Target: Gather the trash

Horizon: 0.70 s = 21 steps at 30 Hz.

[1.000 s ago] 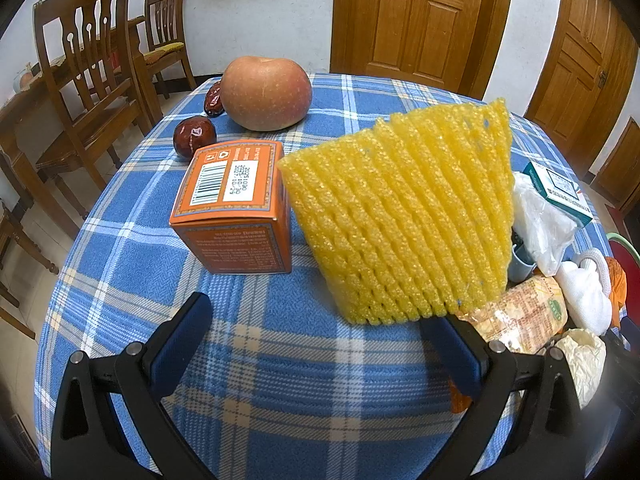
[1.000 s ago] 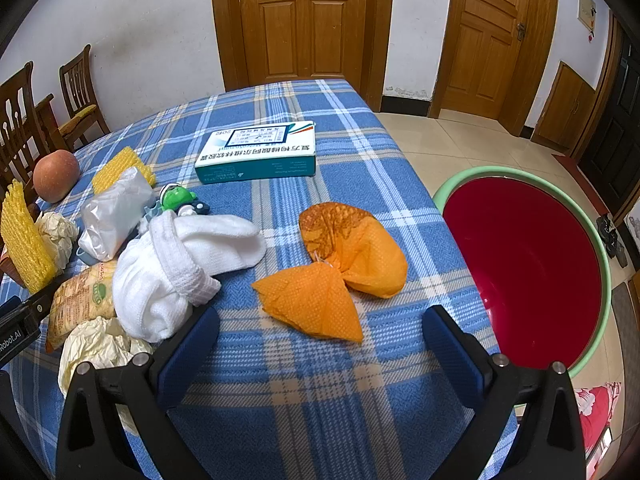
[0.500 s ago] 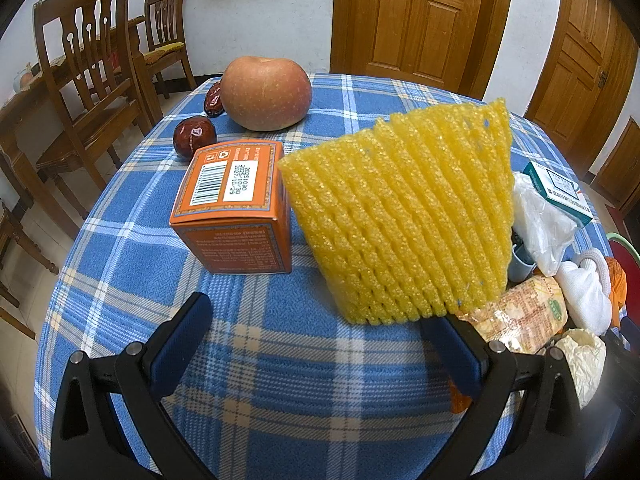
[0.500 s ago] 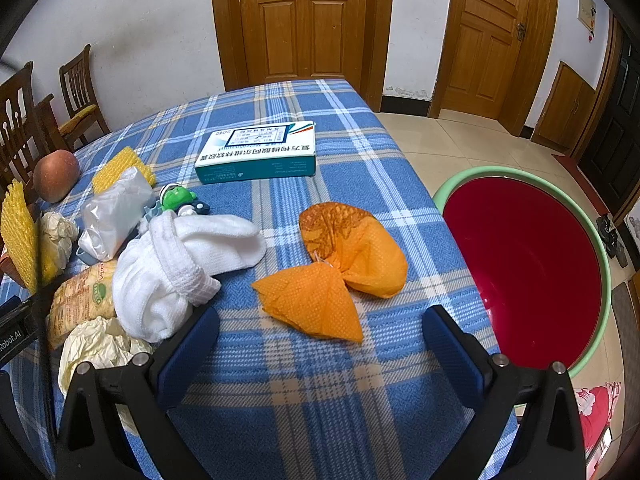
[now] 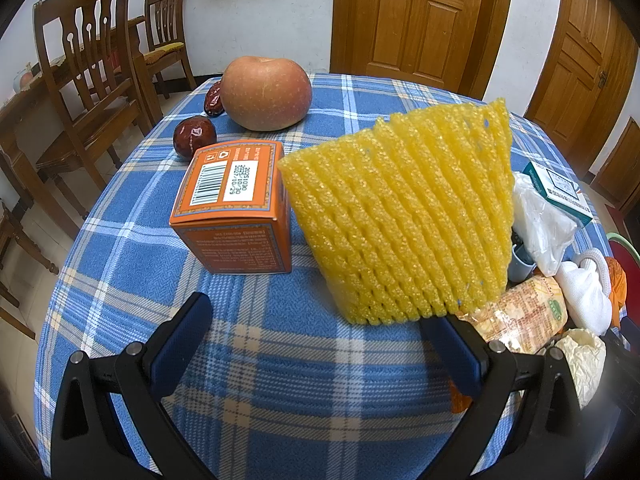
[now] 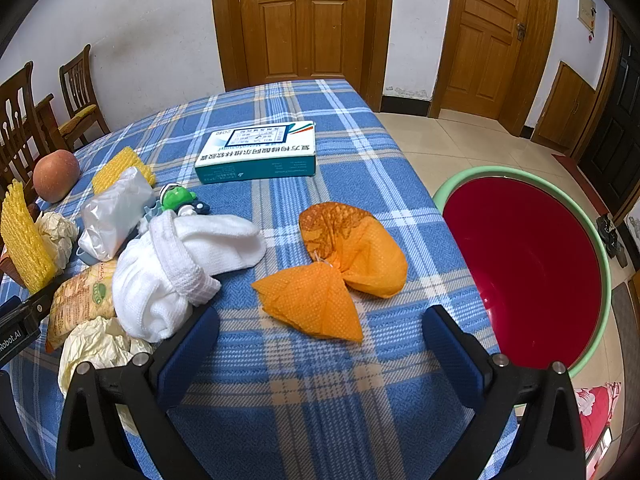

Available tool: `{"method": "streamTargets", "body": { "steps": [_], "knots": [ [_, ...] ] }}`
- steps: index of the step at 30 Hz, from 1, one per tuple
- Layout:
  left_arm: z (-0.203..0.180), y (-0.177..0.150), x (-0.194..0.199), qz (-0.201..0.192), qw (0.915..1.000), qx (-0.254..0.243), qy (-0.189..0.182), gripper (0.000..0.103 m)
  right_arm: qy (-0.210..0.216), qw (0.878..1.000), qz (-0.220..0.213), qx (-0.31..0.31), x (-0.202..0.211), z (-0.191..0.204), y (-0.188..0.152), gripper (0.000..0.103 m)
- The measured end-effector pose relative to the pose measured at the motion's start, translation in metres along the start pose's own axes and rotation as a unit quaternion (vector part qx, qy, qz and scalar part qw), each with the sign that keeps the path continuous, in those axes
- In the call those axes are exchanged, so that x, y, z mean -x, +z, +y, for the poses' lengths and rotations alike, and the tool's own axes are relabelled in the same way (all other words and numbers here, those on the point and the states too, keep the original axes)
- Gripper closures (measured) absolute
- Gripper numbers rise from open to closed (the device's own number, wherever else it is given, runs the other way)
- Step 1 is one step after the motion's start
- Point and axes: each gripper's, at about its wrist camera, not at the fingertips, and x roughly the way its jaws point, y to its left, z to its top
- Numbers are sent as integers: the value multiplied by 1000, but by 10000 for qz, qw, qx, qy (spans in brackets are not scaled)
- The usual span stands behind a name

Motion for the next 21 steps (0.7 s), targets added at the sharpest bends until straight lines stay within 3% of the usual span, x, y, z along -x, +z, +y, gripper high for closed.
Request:
{"method": "streamTargets", "body": {
  "steps": [21],
  "knots": [
    [0, -2, 1, -1, 10000, 0, -1, 1, 1, 10000, 1, 0, 0, 0, 0, 0]
  ]
}}
